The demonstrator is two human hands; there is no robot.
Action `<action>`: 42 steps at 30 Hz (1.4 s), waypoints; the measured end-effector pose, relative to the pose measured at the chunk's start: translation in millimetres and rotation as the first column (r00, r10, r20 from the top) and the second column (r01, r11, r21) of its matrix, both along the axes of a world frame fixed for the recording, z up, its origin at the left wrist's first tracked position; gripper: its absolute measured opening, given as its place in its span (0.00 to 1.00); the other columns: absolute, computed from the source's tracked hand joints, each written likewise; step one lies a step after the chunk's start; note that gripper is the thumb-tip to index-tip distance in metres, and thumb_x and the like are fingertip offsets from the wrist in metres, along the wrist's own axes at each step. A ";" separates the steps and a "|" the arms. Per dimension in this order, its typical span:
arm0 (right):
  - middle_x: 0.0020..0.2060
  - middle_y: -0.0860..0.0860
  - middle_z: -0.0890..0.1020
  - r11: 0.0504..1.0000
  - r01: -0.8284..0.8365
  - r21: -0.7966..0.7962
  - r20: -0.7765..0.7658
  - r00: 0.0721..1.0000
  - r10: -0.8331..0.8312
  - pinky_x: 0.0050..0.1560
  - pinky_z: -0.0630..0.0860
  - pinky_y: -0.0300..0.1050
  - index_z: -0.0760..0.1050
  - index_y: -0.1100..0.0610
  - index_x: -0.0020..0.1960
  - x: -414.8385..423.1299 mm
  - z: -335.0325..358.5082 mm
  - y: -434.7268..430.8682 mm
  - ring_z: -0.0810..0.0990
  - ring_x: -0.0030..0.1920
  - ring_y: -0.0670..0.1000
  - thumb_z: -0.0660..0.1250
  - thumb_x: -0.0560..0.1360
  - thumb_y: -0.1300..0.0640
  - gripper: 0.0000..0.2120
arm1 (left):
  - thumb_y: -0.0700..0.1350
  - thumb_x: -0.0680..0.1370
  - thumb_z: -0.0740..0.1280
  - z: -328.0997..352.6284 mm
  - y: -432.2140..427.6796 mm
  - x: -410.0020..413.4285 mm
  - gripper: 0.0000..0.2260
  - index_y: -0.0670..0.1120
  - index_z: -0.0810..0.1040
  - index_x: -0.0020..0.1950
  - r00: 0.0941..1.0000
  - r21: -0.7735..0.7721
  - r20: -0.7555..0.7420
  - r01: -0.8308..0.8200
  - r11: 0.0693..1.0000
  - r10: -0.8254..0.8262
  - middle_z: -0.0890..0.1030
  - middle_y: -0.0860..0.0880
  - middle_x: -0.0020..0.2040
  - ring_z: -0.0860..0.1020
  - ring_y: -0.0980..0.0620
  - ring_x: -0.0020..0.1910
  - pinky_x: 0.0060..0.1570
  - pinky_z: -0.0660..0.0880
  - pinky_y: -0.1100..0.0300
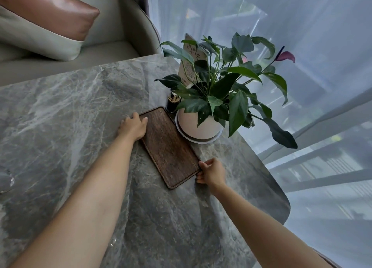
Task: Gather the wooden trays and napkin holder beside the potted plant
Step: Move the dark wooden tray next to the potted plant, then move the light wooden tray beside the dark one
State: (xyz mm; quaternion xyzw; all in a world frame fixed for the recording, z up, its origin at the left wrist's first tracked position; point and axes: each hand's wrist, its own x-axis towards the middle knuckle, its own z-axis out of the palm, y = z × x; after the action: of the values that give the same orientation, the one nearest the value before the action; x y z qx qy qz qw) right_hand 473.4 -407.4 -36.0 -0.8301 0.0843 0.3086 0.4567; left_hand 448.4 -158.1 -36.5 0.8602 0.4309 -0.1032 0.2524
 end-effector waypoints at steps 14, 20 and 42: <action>0.68 0.61 0.67 0.866 -0.374 -0.333 0.300 0.829 0.473 0.63 0.67 0.51 0.57 0.62 0.69 -41.1 50.9 16.6 0.67 0.67 0.59 0.56 0.78 0.49 0.26 | 0.54 0.82 0.50 39.3 2.1 -49.2 0.27 0.44 0.50 0.78 0.977 0.347 -0.010 0.202 0.916 -0.211 0.56 0.41 0.77 0.54 0.43 0.76 0.73 0.55 0.48; 0.75 0.60 0.51 0.726 -0.467 -0.504 0.472 0.555 0.685 0.74 0.50 0.49 0.41 0.63 0.74 -70.3 87.1 63.9 0.49 0.75 0.58 0.51 0.78 0.46 0.34 | 0.54 0.82 0.47 82.5 31.6 -101.2 0.27 0.46 0.44 0.78 0.969 0.484 -0.031 0.231 0.844 -0.247 0.44 0.46 0.80 0.43 0.49 0.79 0.76 0.44 0.47; 0.75 0.55 0.36 0.463 -0.703 -0.539 0.578 0.091 0.811 0.74 0.39 0.50 0.32 0.60 0.73 -370.4 174.0 270.6 0.35 0.75 0.53 0.48 0.78 0.43 0.36 | 0.53 0.82 0.48 163.6 163.7 -502.8 0.27 0.46 0.43 0.78 0.992 0.592 -0.008 -0.097 0.800 0.126 0.43 0.47 0.80 0.43 0.50 0.79 0.76 0.42 0.49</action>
State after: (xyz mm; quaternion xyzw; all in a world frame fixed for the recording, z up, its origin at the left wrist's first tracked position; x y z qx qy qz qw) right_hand 103.0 -136.8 138.1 -0.8171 -0.5447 0.0953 0.1628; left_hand -54.4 5.6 127.1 0.8664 0.4974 0.0307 -0.0318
